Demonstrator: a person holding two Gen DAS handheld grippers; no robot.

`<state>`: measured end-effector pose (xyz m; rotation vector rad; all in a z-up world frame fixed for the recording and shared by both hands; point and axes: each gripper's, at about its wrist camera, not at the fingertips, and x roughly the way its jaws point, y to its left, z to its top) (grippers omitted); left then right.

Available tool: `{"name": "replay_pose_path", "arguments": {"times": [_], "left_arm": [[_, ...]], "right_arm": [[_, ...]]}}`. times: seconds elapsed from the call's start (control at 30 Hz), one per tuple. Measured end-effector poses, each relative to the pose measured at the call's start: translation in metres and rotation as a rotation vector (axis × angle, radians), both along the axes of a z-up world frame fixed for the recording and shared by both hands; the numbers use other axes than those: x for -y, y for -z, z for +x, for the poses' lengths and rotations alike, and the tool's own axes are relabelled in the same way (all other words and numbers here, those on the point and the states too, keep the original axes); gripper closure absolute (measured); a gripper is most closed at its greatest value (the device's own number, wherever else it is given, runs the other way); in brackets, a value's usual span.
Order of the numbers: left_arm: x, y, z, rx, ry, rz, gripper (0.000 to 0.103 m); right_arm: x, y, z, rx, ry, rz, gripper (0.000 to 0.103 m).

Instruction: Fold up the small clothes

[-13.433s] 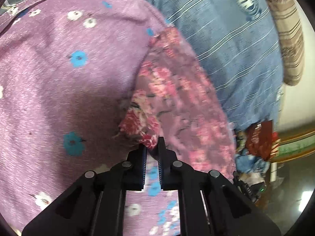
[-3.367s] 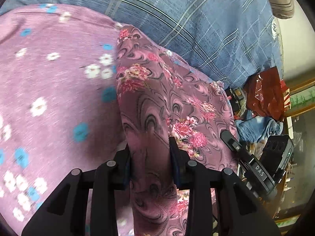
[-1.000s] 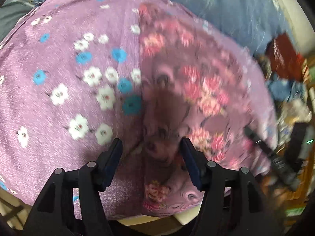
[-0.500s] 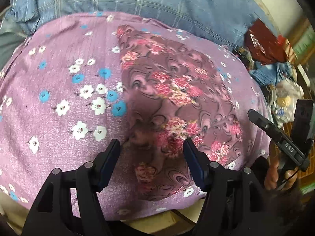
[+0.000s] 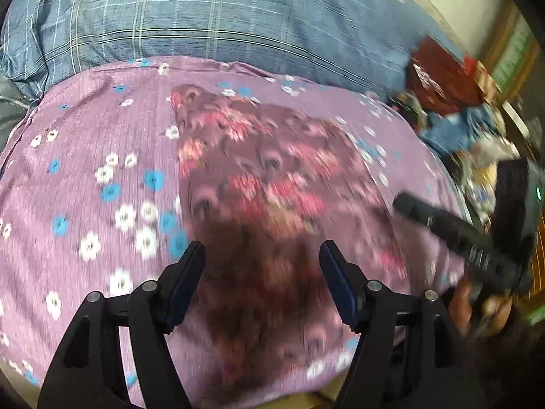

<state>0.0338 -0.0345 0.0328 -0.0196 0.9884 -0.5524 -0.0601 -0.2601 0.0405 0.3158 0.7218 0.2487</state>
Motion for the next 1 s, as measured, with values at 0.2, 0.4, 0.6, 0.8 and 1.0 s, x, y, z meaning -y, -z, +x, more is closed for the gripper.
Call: {"name": "replay_pose_path", "arguments": {"times": [0.2, 0.4, 0.6, 0.8, 1.0], "left_arm": [[-0.001, 0.047, 0.030, -0.102, -0.120, 0.106, 0.019], [-0.025, 0.014, 0.059, -0.119, -0.177, -0.036, 0.021], [0.007, 0.025, 0.098, -0.091, -0.162, 0.103, 0.021], [0.015, 0.038, 0.103, -0.087, -0.159, 0.135, 0.024], [0.016, 0.044, 0.109, -0.108, -0.162, 0.117, 0.024]], "right_arm": [[-0.016, 0.049, 0.033, -0.078, 0.013, -0.115, 0.082], [0.003, 0.021, 0.053, -0.089, 0.017, -0.040, 0.068], [0.033, 0.034, 0.125, -0.198, 0.121, 0.097, 0.061], [0.027, 0.020, 0.129, -0.069, 0.092, 0.079, 0.098], [0.042, 0.056, 0.144, -0.190, 0.126, 0.081, 0.098]]}}
